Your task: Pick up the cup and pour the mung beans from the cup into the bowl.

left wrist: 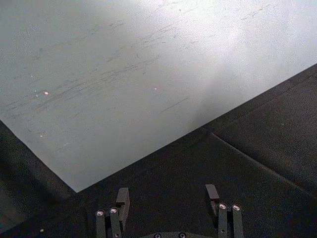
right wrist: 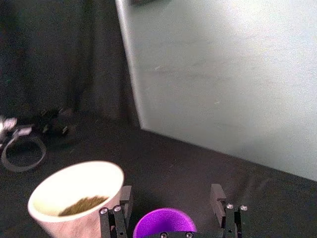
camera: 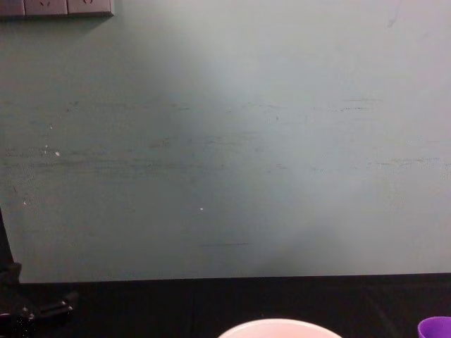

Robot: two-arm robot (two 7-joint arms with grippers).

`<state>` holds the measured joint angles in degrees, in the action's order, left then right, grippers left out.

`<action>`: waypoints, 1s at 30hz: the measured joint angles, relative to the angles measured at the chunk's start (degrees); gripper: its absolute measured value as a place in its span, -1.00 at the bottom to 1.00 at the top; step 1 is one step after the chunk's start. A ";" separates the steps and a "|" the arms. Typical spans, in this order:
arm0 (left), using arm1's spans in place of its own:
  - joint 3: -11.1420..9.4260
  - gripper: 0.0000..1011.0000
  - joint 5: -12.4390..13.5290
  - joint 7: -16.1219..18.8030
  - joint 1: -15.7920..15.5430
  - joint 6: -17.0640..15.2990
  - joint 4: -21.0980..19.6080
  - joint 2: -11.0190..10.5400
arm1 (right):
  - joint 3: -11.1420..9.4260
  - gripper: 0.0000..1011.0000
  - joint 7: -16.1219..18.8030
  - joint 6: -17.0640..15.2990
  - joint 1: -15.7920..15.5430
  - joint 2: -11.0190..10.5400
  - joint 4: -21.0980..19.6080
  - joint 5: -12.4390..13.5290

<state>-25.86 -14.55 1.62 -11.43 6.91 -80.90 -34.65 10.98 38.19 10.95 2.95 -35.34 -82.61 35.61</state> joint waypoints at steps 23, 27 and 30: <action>0.00 0.98 0.00 0.00 0.00 0.00 0.00 0.00 | -10.70 0.98 -29.84 1.09 -8.29 7.05 -6.16 -12.60; 0.00 0.98 0.00 0.00 0.00 0.00 0.00 0.00 | -10.78 0.98 -29.34 2.56 -7.83 7.51 -5.01 -14.03; 0.00 0.98 0.00 0.00 0.00 0.00 0.00 0.00 | -10.72 0.98 -28.77 2.93 -7.72 7.49 -4.78 -14.20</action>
<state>-25.86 -14.55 1.62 -11.43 6.91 -80.90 -34.65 0.27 9.42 13.88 -4.77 -27.85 -87.40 21.41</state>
